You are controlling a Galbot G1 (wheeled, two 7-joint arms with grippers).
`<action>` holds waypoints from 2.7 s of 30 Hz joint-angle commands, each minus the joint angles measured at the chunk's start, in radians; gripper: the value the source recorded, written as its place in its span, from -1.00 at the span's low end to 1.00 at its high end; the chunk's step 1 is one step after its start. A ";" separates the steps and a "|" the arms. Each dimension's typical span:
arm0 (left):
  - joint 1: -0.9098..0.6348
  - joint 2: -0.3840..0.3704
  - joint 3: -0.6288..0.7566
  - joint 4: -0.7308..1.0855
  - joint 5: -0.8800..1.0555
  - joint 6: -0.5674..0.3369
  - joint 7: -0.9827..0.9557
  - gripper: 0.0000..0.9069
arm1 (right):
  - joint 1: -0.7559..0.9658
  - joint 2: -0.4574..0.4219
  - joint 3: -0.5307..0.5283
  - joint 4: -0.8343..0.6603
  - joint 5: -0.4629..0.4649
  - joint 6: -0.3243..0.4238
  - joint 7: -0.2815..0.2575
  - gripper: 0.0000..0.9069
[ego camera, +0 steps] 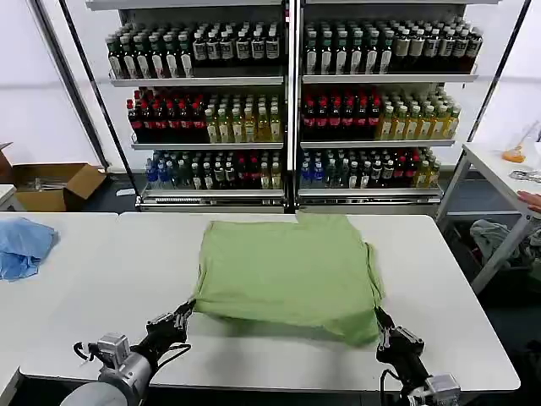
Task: Fold and organize the clothes.
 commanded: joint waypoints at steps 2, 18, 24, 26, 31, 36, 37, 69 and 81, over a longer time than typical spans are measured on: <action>-0.150 0.007 0.052 0.155 -0.002 -0.001 -0.001 -0.96 | 0.269 -0.033 -0.110 -0.171 0.005 0.001 0.000 -1.00; -0.300 -0.020 0.150 0.301 0.066 0.001 -0.019 -0.96 | 0.526 -0.006 -0.247 -0.423 -0.089 0.032 -0.024 -1.00; -0.314 -0.029 0.157 0.329 0.079 0.001 -0.026 -0.91 | 0.585 0.013 -0.283 -0.499 -0.127 0.042 -0.033 -1.00; -0.317 -0.034 0.159 0.334 0.081 0.000 -0.026 -0.11 | 0.597 0.019 -0.290 -0.512 -0.133 0.047 -0.035 -1.00; -0.320 -0.042 0.166 0.334 0.086 0.002 -0.027 1.00 | 0.620 0.036 -0.309 -0.540 -0.177 0.037 -0.053 1.00; -0.317 -0.049 0.165 0.326 0.089 -0.001 -0.026 1.00 | 0.582 0.034 -0.302 -0.506 -0.185 0.028 -0.074 1.00; -0.316 -0.050 0.163 0.322 0.089 -0.003 -0.026 1.00 | 0.573 0.033 -0.296 -0.497 -0.179 0.032 -0.074 1.00; -0.248 -0.076 0.115 0.306 0.088 -0.031 -0.050 -0.91 | 0.283 0.060 -0.078 -0.321 0.259 -0.210 0.046 0.13; -0.249 -0.080 0.126 0.319 0.083 0.015 -0.028 -0.96 | 0.310 0.056 -0.111 -0.337 0.258 -0.176 0.030 -1.00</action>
